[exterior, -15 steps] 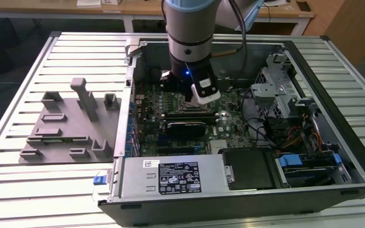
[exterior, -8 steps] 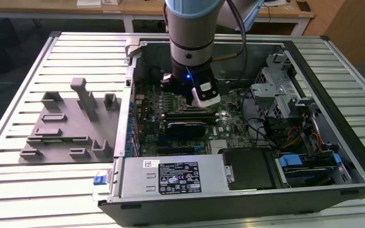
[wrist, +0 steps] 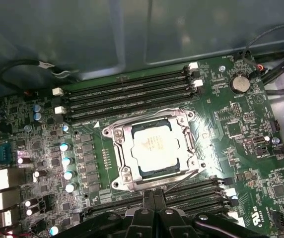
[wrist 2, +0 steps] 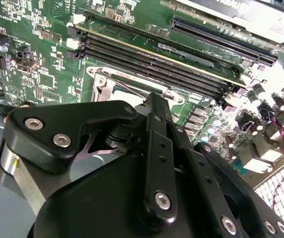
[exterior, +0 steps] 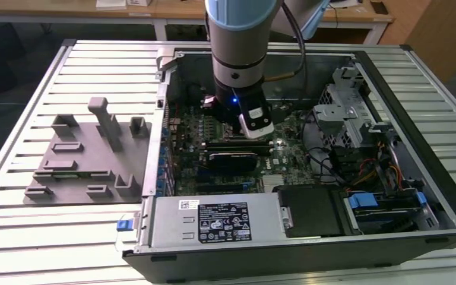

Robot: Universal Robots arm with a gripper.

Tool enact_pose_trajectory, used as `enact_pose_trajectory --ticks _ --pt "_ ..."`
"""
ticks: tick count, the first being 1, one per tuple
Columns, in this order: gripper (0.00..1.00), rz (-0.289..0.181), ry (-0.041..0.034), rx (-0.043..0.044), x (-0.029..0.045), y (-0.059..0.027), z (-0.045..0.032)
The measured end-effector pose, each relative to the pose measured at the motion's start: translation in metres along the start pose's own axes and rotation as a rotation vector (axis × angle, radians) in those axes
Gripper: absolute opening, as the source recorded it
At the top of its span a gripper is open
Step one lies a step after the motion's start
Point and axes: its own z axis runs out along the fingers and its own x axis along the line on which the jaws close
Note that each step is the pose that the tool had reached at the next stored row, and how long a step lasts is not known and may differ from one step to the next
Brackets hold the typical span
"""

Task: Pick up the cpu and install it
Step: 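Install the second cpu locking lever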

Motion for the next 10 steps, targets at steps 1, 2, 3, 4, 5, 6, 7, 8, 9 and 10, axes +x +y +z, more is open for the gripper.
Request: enact_pose_trajectory --ticks 1,2,3,4,5,6,7,8,9,10 --pt "0.11 0.000 -0.0001 0.0001 0.0000 0.0000 0.0000" --pt "0.11 0.000 -0.0001 0.0001 0.0000 0.0000 0.0000" --pt "0.11 0.000 -0.0001 0.0000 0.0000 0.0000 0.0000" --pt "0.11 0.000 -0.0002 -0.0002 0.0000 0.0000 0.0003" --pt "0.11 0.000 -0.0003 -0.0006 0.0000 -0.0001 0.0010" --pt "0.11 0.000 -0.0003 0.0000 0.0000 -0.0003 0.0017" --pt "0.11 0.000 -0.0003 0.0010 0.0000 -0.0005 0.0026" --pt "0.11 0.000 -0.0005 0.0016 0.0001 -0.0007 0.0037" --pt "0.11 0.000 -0.0005 0.0018 0.0001 -0.0010 0.0050" --pt "0.11 0.000 -0.0006 0.0018 0.0002 -0.0012 0.0059"
